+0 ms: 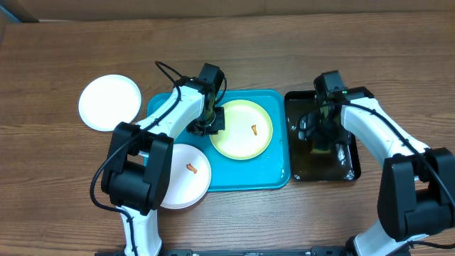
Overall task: Clean dirty plates on tray and stack at the side
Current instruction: 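Lower the right gripper into the basin and grasp the sponge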
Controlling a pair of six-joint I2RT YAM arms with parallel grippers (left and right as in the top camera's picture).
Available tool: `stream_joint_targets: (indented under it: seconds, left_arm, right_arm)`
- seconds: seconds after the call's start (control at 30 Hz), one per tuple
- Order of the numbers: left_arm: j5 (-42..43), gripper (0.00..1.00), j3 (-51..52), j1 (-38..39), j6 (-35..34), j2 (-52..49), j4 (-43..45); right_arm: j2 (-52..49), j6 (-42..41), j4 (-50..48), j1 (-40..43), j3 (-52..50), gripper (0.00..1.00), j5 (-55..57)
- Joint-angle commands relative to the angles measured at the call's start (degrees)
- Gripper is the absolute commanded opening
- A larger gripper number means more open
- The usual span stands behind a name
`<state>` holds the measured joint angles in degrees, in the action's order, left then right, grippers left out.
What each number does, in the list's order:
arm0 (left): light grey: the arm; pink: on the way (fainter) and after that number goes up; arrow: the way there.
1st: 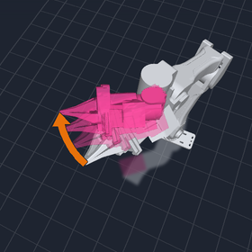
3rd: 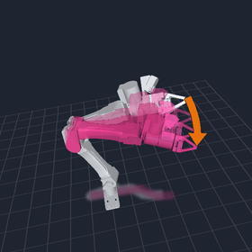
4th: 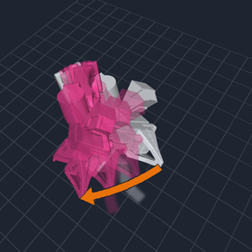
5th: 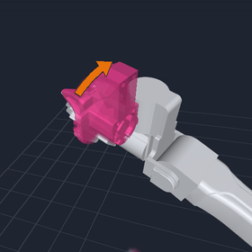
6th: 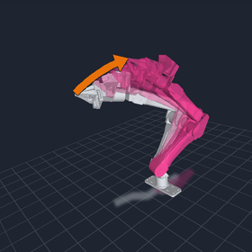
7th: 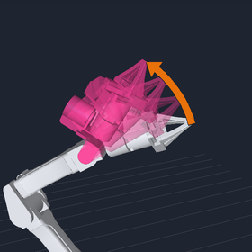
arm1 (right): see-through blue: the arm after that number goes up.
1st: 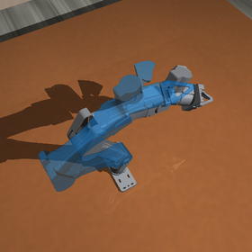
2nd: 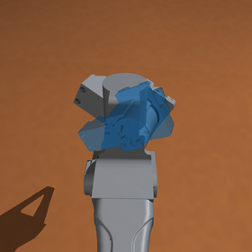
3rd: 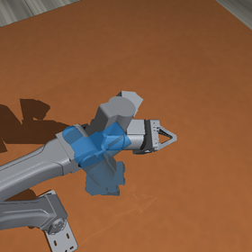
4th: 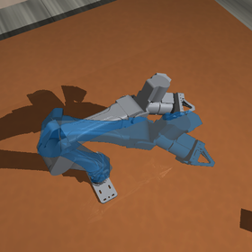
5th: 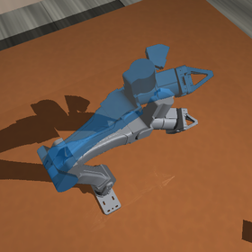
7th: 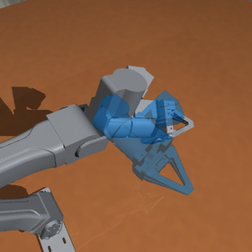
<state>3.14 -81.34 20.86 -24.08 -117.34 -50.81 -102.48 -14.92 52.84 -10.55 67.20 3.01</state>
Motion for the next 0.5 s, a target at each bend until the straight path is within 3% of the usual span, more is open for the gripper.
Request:
stream_joint_targets:
  seconds: [0.0,0.33,0.4,0.47]
  left_arm:
    - [-1.2,0.15,0.6,-0.6,-0.8,-0.3,-0.2]
    - [-1.2,0.15,0.6,-0.6,-0.8,-0.3,-0.3]
    - [-1.2,0.15,0.6,-0.6,-0.8,-0.3,-0.3]
    - [-1.2,0.15,0.6,-0.6,-0.8,-0.3,-0.3]
  right_arm:
    - [0.7,-0.1,-2.1,0.2,0.9,0.88,3.8]
    - [0.6,-0.1,-10.9,0.2,-4.3,0.85,6.6]
    - [0.6,-0.1,-13.4,0.2,-6.0,0.80,6.6]
    - [0.6,-0.2,-16.7,0.2,-8.0,0.62,6.6]
